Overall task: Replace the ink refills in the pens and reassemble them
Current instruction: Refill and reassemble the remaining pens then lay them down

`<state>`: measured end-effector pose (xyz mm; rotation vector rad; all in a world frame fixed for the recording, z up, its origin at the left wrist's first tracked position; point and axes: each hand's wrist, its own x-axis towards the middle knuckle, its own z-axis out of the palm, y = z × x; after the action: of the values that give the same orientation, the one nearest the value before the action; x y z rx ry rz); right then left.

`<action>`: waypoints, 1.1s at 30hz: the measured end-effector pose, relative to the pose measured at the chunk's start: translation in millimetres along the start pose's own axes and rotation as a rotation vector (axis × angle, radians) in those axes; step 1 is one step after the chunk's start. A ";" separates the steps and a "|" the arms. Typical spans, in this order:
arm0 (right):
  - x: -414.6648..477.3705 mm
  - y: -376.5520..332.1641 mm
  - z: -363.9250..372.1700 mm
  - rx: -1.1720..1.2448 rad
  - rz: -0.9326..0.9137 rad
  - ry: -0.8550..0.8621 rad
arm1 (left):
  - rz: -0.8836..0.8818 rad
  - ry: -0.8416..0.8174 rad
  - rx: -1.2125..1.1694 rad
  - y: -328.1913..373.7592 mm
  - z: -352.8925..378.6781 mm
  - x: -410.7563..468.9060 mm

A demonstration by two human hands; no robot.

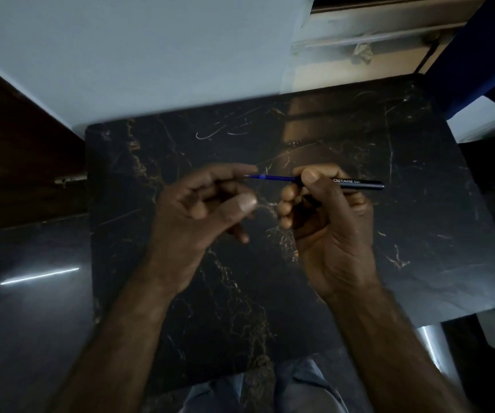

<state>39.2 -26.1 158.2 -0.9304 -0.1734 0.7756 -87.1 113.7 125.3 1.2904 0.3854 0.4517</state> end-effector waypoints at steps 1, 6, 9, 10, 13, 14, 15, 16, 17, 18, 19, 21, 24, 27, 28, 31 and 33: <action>-0.6 1.4 1.3 -0.010 0.000 -0.002 | 0.034 0.005 0.012 3.7 7.0 3.1; -2.4 7.2 4.4 -0.041 -0.016 -0.018 | 0.095 0.122 0.047 10.1 12.8 6.9; -3.3 6.4 -1.3 -0.016 -0.010 -0.003 | 0.063 0.208 -0.113 8.3 -12.8 -1.1; -3.5 5.5 -4.5 -0.009 -0.011 0.001 | 0.046 0.271 -0.165 7.2 -27.2 -5.7; -4.8 2.1 -12.5 -0.007 -0.008 0.008 | -0.024 0.398 0.009 -17.5 -75.6 -28.8; -4.9 1.4 -13.9 -0.007 -0.006 0.008 | -0.078 0.402 0.148 -28.2 -82.5 -35.0; -5.3 1.0 -14.8 -0.008 -0.002 0.008 | -0.134 0.378 0.291 -43.1 -86.5 -39.5; -5.6 1.0 -15.0 -0.011 0.002 0.006 | -0.202 0.325 0.398 -57.7 -86.4 -41.5; -5.8 1.2 -14.6 -0.017 0.007 0.004 | -0.258 0.248 0.476 -72.8 -84.9 -41.3; -6.0 1.7 -13.5 -0.024 0.012 0.001 | -0.301 0.194 0.551 -85.8 -81.9 -38.6; -6.1 2.6 -12.2 -0.028 0.016 -0.002 | -0.305 0.152 0.621 -98.0 -80.7 -34.1; -6.7 4.5 -9.8 -0.036 0.020 -0.010 | -0.218 0.076 0.795 -113.5 -80.5 -21.3; -9.4 5.5 -9.8 -0.050 0.024 -0.023 | -0.089 -0.086 1.051 -114.9 -86.7 -1.8; -11.3 3.6 -11.8 -0.050 0.035 -0.027 | 0.051 -0.183 1.312 -111.4 -97.6 8.0; -11.5 3.1 -12.7 -0.049 0.039 -0.026 | 0.088 -0.200 1.364 -111.3 -98.4 9.1; -12.0 3.1 -14.5 -0.051 0.038 -0.024 | 0.144 -0.219 1.436 -113.8 -94.4 6.7; -11.4 4.2 -14.6 -0.051 0.035 -0.025 | 0.132 -0.229 1.439 -117.7 -94.7 4.7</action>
<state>35.4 -41.8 148.2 -0.9743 -0.1996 0.8188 -119.3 169.3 -11.5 2.7433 0.4318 0.0616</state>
